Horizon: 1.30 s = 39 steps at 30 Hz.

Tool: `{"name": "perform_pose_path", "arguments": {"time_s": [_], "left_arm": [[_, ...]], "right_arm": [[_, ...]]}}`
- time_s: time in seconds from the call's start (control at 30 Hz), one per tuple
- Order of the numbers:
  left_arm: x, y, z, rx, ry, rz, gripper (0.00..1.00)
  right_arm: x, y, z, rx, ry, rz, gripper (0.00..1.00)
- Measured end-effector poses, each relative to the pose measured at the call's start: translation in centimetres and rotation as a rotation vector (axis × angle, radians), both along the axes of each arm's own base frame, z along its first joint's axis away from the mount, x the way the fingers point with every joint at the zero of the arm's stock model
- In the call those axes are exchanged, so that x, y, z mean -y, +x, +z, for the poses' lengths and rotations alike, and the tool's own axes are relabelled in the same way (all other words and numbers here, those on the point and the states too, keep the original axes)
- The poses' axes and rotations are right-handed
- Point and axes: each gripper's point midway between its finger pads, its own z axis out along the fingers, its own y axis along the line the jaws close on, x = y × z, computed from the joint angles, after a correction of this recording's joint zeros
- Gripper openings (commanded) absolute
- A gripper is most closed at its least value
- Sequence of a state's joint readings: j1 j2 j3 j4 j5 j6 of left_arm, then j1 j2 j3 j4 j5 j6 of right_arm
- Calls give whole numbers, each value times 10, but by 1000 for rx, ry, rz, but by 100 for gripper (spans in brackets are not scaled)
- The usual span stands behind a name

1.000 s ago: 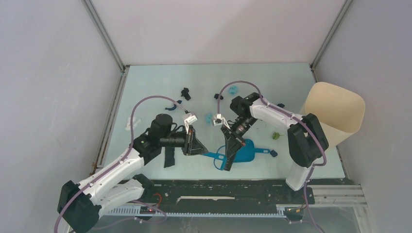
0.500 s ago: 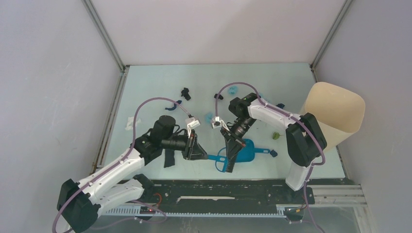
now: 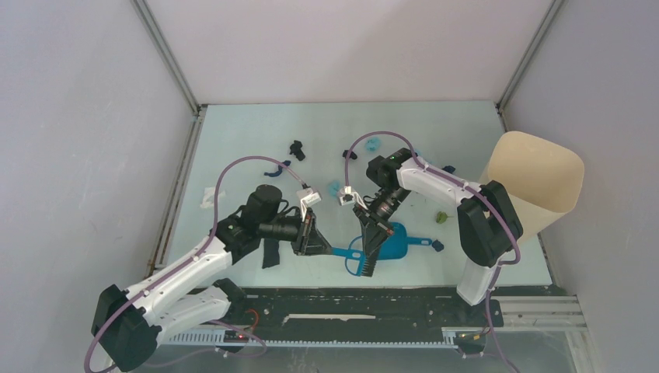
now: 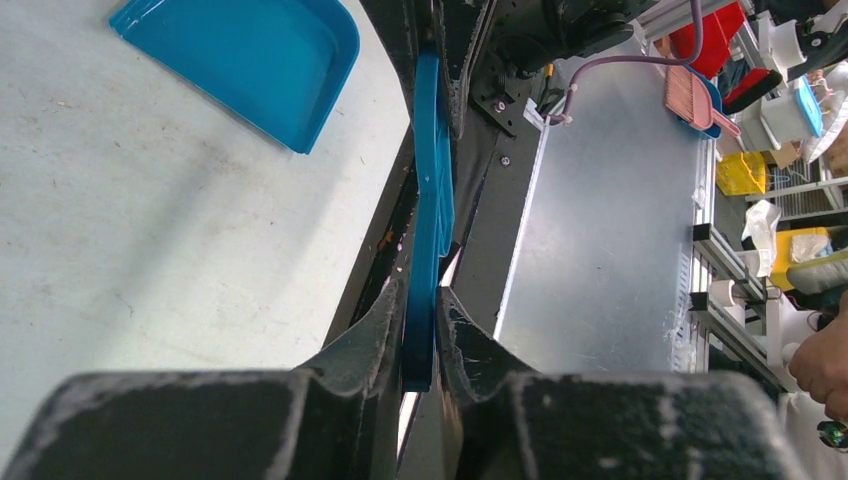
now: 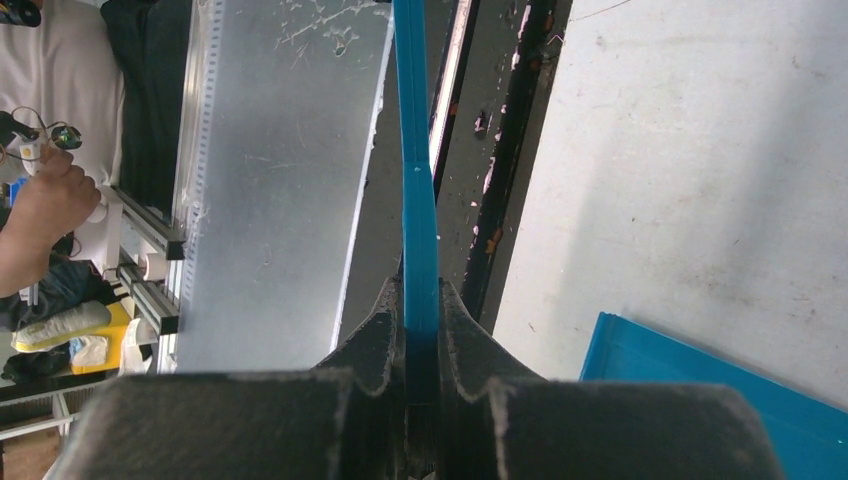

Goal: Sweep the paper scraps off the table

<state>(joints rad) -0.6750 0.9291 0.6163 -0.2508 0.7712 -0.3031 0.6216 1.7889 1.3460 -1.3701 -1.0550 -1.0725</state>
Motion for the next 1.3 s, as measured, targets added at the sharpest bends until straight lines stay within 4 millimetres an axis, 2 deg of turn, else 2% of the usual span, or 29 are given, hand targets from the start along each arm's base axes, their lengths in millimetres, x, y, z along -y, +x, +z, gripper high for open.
{"name": "perform_pose_path", "arguments": {"time_s": [0.1,0.2,0.27,0.33,0.47,0.53,0.6,0.7,0.8,0.87,0.93,1.03,1.2,1.3], "left_arm": [[0,0,0,-1,1,-1,17],[0,0,-1,-5,3,-2,4],[1,-1,-1,-7,2,-5,0],[1,-1,-1,-6,2,-6,0],[1,1,-2,-3,7,3,0],[0,3,-4,2,17,18,0],[-1,5,-6,6,29,35,0],[-4,11,-11,9,59,72,0],[-10,17,-19,7,103,122,0],[-16,24,-26,4,143,172,0],[-23,34,-32,-1,182,227,0],[-36,54,-37,-11,224,328,0],[-66,84,-43,-36,264,514,0],[-76,92,-42,-35,271,579,0]], "right_arm": [[0,0,0,-1,0,0,0],[0,0,0,-1,-1,0,0],[0,0,-1,3,-3,1,3],[1,1,-1,5,-6,1,13],[1,5,-2,3,-17,-20,40],[2,12,-2,6,-28,-54,48],[6,25,0,25,-30,-109,57],[22,58,13,103,-16,-249,63],[53,101,29,290,-12,-443,65],[78,118,35,425,-22,-553,67],[99,121,35,531,-55,-623,65],[110,113,18,605,-119,-617,61],[131,91,-49,612,-246,-544,65],[143,79,-74,647,-260,-521,67]]}}
